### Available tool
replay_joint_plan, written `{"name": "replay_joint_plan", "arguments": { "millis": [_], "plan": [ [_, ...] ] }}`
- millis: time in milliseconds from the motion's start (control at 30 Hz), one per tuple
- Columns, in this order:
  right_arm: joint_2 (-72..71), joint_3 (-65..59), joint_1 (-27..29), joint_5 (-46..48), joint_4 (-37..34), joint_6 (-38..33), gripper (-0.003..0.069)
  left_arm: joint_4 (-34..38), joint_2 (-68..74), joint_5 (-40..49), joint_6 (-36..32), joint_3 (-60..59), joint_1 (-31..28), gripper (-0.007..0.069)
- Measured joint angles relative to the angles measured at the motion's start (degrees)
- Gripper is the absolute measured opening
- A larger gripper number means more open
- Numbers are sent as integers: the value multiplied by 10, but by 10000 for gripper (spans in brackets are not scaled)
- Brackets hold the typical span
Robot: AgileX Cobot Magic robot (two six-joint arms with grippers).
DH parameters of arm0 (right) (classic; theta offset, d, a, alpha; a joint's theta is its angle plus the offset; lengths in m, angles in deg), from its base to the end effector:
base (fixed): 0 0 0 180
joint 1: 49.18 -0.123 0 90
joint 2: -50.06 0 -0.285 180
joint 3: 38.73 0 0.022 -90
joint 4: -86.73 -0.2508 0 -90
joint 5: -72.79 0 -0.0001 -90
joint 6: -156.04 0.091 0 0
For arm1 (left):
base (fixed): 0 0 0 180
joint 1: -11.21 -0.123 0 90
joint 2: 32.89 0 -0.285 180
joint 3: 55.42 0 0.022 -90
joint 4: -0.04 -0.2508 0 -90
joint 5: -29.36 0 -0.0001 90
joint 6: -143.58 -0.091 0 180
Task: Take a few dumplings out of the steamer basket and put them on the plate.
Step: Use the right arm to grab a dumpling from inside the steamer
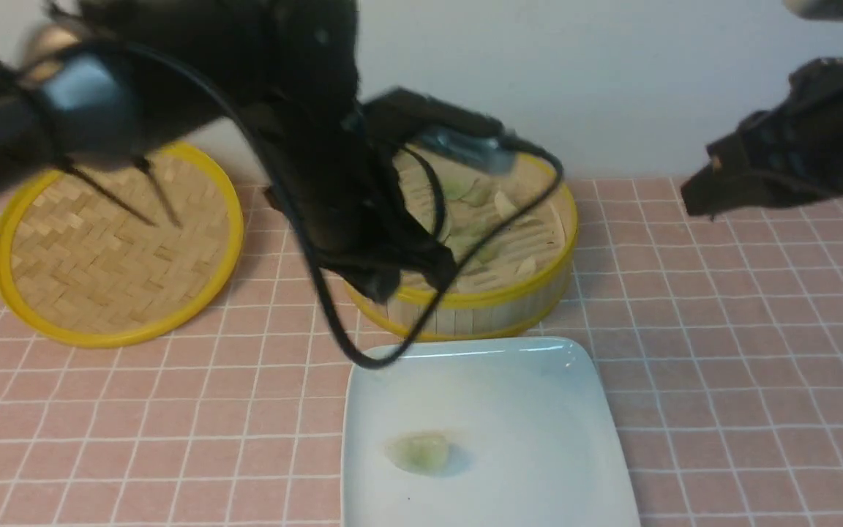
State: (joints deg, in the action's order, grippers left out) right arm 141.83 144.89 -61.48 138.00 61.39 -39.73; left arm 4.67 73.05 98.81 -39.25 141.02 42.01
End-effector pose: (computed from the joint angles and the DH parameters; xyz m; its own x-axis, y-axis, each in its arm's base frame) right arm 0.2848 0.0983 0.3645 -0.8225 -0.2540 -0.5090 -0.4464 0.8428 0.3008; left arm 0.3070 -0.1910 0.3365 -0.7899 0.4952 -0.3616 0.5506 0.8324 -0.0629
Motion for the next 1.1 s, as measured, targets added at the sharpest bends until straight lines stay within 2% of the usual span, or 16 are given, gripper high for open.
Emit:
{"name": "replay_joint_plan", "arguments": {
  "millis": [167,300,433,567,600,633,733,1000,1100],
  "plan": [
    [151,121,-39,-18,16,-55,-8,-20,-156,10,24,-50,-24,-6],
    [261,199,-58,-32,36,-96,36,-18,-245,7,42,-99,-24,-6],
    [357,280,-71,-31,49,-118,134,-19,-306,6,65,-139,-25,-6],
    [452,369,-84,-31,78,-124,298,-19,-342,13,79,-168,-25,-6],
    [452,373,-84,-31,80,-124,298,-19,-342,14,79,-169,-25,-6],
    [482,403,-88,-31,93,-124,353,-19,-349,23,81,-175,-25,-6],
    [524,443,-94,-32,107,-124,406,-19,-354,25,84,-179,-25,-6],
    [589,501,-105,-33,121,-124,425,-20,-354,25,87,-181,-25,-6],
    [591,504,-105,-29,120,-118,377,-20,-354,25,87,-181,-25,-6]
  ]
}}
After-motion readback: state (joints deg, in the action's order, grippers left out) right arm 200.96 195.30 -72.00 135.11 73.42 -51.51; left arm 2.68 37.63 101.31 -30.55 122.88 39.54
